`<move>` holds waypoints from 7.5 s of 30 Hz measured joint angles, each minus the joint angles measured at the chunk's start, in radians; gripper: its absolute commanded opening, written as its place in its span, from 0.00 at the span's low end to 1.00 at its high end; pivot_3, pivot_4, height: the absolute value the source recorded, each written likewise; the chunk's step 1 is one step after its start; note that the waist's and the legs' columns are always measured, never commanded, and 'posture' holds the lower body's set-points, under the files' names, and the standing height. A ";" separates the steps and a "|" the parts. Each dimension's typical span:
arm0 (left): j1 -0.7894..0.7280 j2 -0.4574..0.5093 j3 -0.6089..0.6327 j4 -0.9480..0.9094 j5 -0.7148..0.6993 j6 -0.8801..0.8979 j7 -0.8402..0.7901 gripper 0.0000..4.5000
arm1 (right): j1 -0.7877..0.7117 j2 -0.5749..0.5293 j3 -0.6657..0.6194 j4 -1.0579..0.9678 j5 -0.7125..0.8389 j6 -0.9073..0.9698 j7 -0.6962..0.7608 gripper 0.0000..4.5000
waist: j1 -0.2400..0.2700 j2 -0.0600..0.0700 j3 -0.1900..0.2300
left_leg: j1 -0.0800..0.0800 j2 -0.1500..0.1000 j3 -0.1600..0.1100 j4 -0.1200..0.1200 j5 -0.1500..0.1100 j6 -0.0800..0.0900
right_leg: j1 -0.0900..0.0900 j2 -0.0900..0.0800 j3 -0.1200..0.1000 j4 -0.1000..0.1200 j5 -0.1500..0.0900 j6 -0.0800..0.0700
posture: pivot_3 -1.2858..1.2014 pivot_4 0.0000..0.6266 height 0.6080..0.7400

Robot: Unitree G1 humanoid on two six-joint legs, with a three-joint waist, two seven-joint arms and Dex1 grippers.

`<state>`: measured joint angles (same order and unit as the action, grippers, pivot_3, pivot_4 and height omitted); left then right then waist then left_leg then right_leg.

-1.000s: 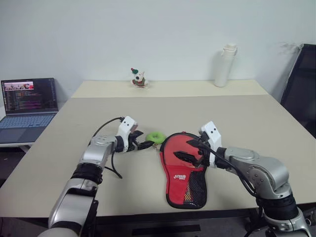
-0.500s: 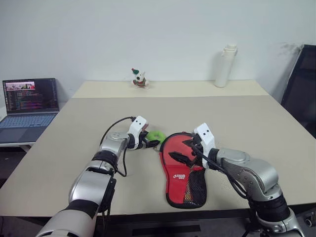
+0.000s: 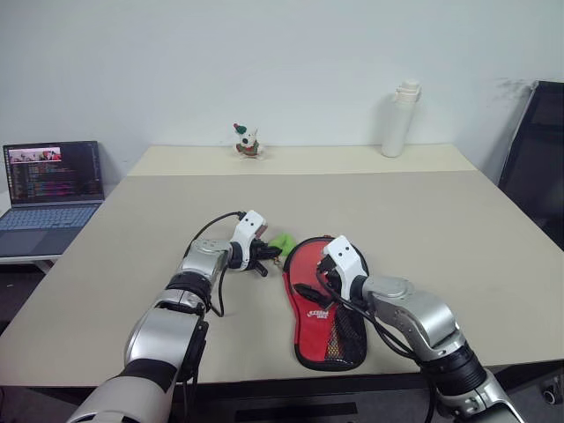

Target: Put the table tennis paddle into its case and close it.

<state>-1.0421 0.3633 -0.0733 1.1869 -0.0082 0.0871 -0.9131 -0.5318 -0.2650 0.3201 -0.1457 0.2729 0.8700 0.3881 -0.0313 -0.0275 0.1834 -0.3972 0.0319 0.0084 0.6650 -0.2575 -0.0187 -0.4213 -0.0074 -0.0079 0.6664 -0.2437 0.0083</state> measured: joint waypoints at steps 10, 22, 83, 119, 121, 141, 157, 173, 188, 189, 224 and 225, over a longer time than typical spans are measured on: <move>-0.045 -0.002 0.000 0.036 0.035 0.013 0.091 0.00 | 0.043 -0.004 0.017 0.021 -0.096 -0.078 -0.001 1.00 | 0.000 -0.003 -0.002 | 0.000 0.000 -0.001 0.000 0.000 0.000 | 0.000 0.000 -0.001 0.000 0.000 0.000 | 0.52 0.24 1.00; -0.156 -0.090 -0.035 0.162 0.173 -0.060 0.367 0.00 | 0.130 0.013 0.023 -0.069 -0.127 -0.049 -0.002 1.00 | -0.001 -0.007 -0.005 | 0.000 0.000 -0.001 0.000 0.000 0.000 | 0.001 0.000 -0.001 0.000 0.000 0.000 | 0.52 0.24 1.00; -0.253 -0.266 -0.199 0.188 0.466 -0.554 0.478 0.86 | 0.313 0.093 0.039 -0.282 -0.091 0.060 -0.050 1.00 | -0.004 -0.013 -0.018 | 0.017 0.000 -0.002 -0.003 0.000 0.000 | 0.015 0.000 -0.002 -0.002 -0.001 0.001 | 0.52 0.24 1.00; 0.200 -0.111 -0.071 -0.397 -0.045 -0.234 -0.248 0.86 | 0.100 -0.185 -0.536 -0.373 0.517 0.331 0.066 1.00 | 0.008 -0.010 -0.013 | 0.004 -0.003 -0.006 -0.001 0.000 0.000 | 0.009 -0.004 -0.003 -0.004 -0.001 0.000 | 0.52 0.24 1.00; 0.196 -0.123 -0.083 -0.347 -0.026 -0.262 -0.234 0.86 | 0.070 -0.204 -0.514 -0.315 0.454 0.262 0.062 1.00 | 0.006 -0.009 -0.013 | 0.004 -0.003 -0.005 -0.001 0.000 0.000 | 0.009 -0.004 -0.002 -0.004 -0.001 0.000 | 0.52 0.24 1.00; 0.197 -0.147 -0.118 -0.286 0.021 -0.337 -0.235 0.86 | -0.337 -0.119 -0.174 0.752 -0.087 -0.508 0.304 1.00 | 0.004 -0.008 -0.013 | 0.000 -0.002 -0.001 -0.002 0.000 0.000 | 0.002 -0.003 -0.002 -0.002 0.002 -0.005 | 0.52 0.24 1.00; 0.152 -0.148 -0.119 -0.224 0.048 -0.365 -0.225 0.87 | -0.424 -0.081 -0.201 0.978 -0.177 -0.655 0.290 0.07 | 0.004 -0.007 -0.012 | 0.000 -0.002 -0.001 -0.002 0.000 0.000 | 0.001 -0.003 -0.001 -0.001 0.002 -0.005 | 0.52 0.24 1.00; 0.100 -0.179 -0.121 -0.079 0.072 -0.421 -0.156 0.87 | -0.380 -0.133 -0.202 0.918 -0.204 -0.644 0.312 0.01 | 0.004 -0.005 -0.014 | 0.006 -0.002 -0.001 -0.001 0.000 0.000 | 0.007 -0.003 -0.002 -0.002 0.001 -0.003 | 0.52 0.24 1.00; 0.101 -0.205 -0.120 -0.071 0.072 -0.418 -0.147 0.87 | -0.245 -0.353 -0.222 0.669 -0.209 -0.508 0.402 0.01 | 0.020 -0.003 -0.015 | 0.007 -0.003 -0.002 -0.002 0.000 0.000 | 0.010 -0.004 -0.002 -0.004 -0.001 0.000 | 0.52 0.24 1.00; 0.101 -0.208 -0.120 -0.070 0.073 -0.417 -0.147 0.87 | -0.230 -0.367 -0.224 0.640 -0.205 -0.491 0.413 0.01 | 0.023 -0.002 -0.015 | 0.007 -0.004 -0.003 -0.002 0.000 0.000 | 0.011 -0.004 -0.002 -0.004 -0.001 0.000 | 0.52 0.24 1.00; 0.062 -0.321 -0.119 -0.004 0.106 -0.401 -0.099 0.87 | 0.882 -0.620 -0.556 -0.862 0.694 0.288 0.321 0.01 | 0.055 0.002 -0.025 | 0.002 -0.006 -0.006 -0.001 -0.002 0.000 | 0.017 -0.009 -0.007 -0.021 0.001 0.010 | 0.52 0.24 1.00; 0.062 -0.325 -0.119 -0.004 0.107 -0.401 -0.099 0.87 | 0.871 -0.621 -0.541 -0.862 0.705 0.284 0.298 0.01 | 0.055 0.002 -0.025 | 0.002 -0.006 -0.006 -0.001 -0.002 0.000 | 0.017 -0.009 -0.007 -0.021 0.001 0.010 | 0.52 0.24 1.00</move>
<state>-0.9800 0.0383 -0.1926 1.1829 0.0989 -0.3138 -1.0118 0.3395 -0.8861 -0.2207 -1.0081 0.9774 1.1540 0.6861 0.0240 -0.0259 0.1589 -0.3951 0.0258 0.0025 0.6638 -0.2592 -0.0186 -0.4045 -0.0168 -0.0149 0.6453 -0.2431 0.0186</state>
